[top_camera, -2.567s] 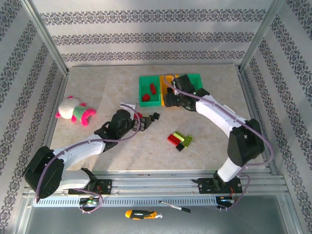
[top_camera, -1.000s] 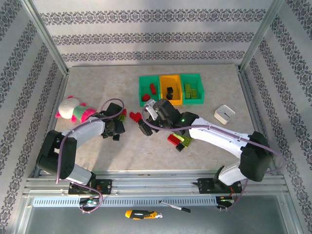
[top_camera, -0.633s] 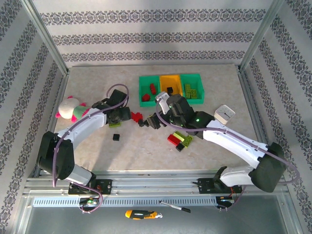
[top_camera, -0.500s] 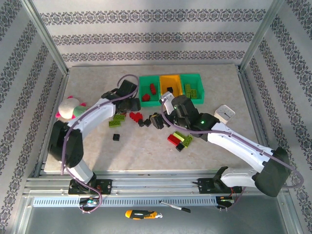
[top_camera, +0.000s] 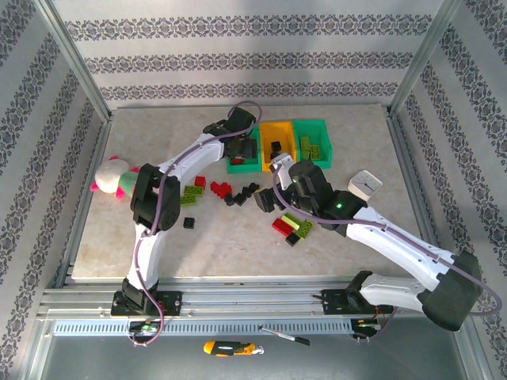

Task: Sort the legos into containers by color
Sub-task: Place the lego in the container, then move the lego to the center of the table.

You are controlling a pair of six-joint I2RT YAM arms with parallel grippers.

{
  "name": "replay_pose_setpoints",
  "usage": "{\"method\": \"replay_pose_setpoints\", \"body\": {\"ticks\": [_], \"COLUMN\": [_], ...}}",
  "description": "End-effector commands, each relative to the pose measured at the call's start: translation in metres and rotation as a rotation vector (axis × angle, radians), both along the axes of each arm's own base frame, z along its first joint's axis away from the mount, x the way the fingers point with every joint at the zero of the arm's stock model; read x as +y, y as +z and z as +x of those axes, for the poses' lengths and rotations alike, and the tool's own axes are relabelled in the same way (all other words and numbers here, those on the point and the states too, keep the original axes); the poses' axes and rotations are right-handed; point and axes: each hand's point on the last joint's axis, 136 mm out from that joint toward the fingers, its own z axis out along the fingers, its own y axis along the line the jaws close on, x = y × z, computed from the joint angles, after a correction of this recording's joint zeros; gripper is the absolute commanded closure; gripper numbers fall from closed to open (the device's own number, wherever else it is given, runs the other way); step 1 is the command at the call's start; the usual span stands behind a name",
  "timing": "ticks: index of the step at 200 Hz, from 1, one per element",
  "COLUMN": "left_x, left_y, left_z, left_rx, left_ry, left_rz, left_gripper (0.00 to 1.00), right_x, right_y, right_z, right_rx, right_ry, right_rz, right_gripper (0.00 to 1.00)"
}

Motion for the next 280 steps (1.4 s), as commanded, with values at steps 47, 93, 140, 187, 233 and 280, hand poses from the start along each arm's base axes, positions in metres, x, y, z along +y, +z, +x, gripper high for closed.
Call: {"method": "replay_pose_setpoints", "body": {"ticks": [47,93,140,187,233,280], "left_x": [-0.008,0.005,0.045,0.111,0.165,0.185], "left_y": [0.013,0.052,0.065,0.032,-0.013,-0.051], "left_z": [0.009,-0.002,-0.049,-0.114,-0.156,-0.159], "left_rx": [0.001,-0.067,-0.089,0.005,0.12,0.203], "left_ry": [-0.04,-0.032,-0.007,0.106,0.22,0.274], "left_rz": [0.019,0.026,0.049,0.053,0.043,0.013], "left_gripper": [0.07,0.01,0.01,0.01,0.01,0.02], "right_x": [-0.011,-0.003,0.019,0.042,0.067,0.077], "right_y": [0.004,0.0,0.002,-0.004,-0.008,-0.01], "right_z": [0.0,0.001,0.001,0.002,0.004,0.001], "right_rx": [0.001,0.023,0.028,0.044,0.063,0.072], "right_ry": [-0.049,-0.03,0.027,0.08,0.137,0.158], "right_rz": [0.034,0.052,0.072,0.079,0.078,0.078], "right_gripper": [0.02,0.02,0.02,0.02,0.02,0.02]}}
